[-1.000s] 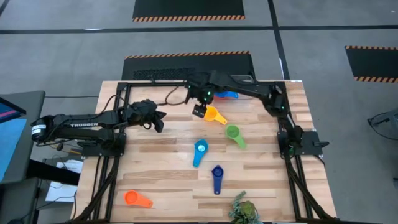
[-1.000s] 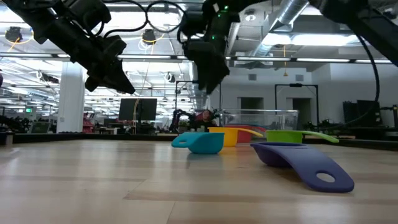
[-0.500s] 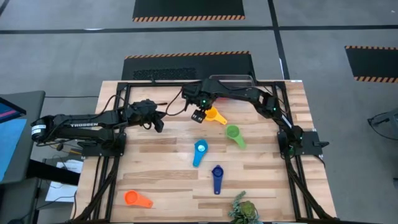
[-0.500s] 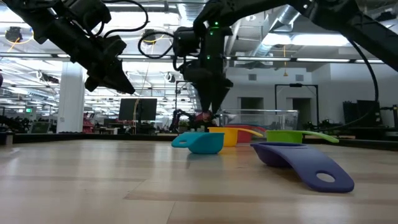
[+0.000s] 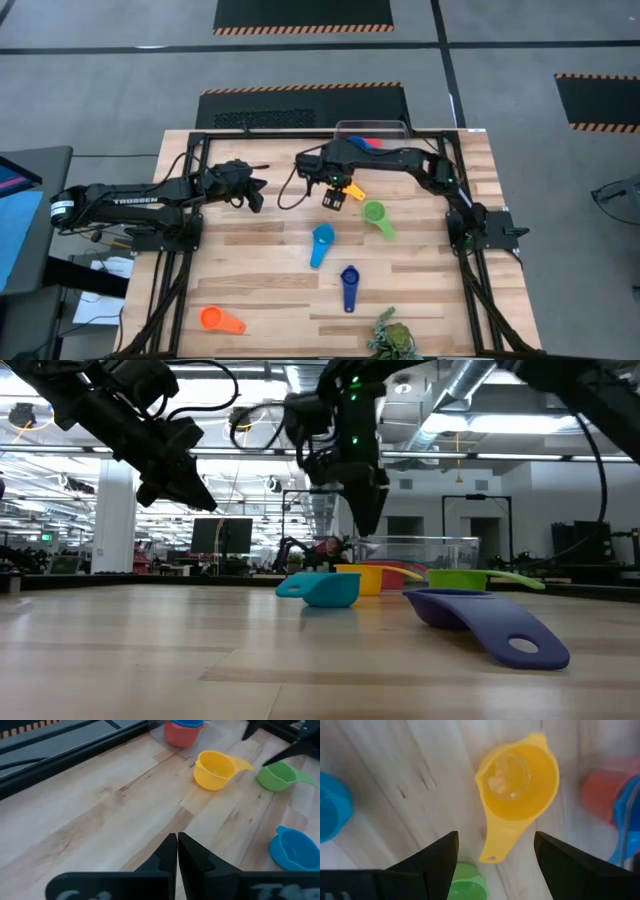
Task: Nest measuring cups in basket
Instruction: Stack the yellow measuring cup on top of the blue measuring cup in the transparent bin
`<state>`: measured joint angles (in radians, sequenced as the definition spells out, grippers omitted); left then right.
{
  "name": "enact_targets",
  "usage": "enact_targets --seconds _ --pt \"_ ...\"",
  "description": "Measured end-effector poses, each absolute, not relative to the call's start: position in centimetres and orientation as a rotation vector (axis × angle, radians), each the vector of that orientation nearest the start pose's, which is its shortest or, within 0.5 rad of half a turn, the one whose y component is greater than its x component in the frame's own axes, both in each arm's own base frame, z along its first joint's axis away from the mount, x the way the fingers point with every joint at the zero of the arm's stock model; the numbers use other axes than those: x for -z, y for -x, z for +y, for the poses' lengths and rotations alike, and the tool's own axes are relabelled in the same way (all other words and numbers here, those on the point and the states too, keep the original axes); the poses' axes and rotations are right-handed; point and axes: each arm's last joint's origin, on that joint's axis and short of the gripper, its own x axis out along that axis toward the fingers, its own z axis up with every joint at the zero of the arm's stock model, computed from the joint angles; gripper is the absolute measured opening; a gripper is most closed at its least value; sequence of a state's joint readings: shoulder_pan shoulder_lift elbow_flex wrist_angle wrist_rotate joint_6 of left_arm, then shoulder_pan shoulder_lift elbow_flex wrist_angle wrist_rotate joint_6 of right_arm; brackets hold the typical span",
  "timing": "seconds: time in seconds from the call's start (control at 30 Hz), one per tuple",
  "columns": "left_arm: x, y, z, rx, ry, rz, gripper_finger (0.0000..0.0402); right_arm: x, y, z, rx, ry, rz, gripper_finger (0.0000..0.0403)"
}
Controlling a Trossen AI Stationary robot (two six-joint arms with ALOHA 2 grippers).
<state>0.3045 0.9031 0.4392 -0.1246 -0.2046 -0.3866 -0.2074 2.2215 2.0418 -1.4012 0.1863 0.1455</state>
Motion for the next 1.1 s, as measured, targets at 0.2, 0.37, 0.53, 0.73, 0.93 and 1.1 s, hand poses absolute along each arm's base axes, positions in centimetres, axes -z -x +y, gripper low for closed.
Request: enact_targets --seconds 0.2,0.37,0.53,0.73,0.93,1.1 --pt "-20.2 -17.2 6.1 -0.617 0.392 0.488 0.0000 -23.8 -41.0 -9.2 0.392 -0.138 1.401 0.0281" --pt "-20.2 -17.2 6.1 -0.620 0.397 0.486 0.0000 -24.1 -40.4 -9.5 0.361 -0.187 1.251 0.0281" --pt "-20.1 -17.2 6.1 -0.621 0.401 0.487 0.0000 -22.1 -40.0 -9.3 0.320 -0.194 1.264 0.0281" --pt "-20.2 -17.2 6.0 -0.620 0.405 0.484 0.0000 -19.0 -38.9 -8.8 0.298 -0.159 1.336 0.0281" --pt "-20.1 -17.2 6.0 -0.620 0.405 0.485 0.0000 -19.1 -39.2 -9.3 0.334 -0.134 1.301 0.0281" --pt "-20.1 -17.2 6.0 -0.618 0.398 0.487 0.0000 -19.3 -39.2 -9.7 0.307 -0.046 1.309 0.0281"
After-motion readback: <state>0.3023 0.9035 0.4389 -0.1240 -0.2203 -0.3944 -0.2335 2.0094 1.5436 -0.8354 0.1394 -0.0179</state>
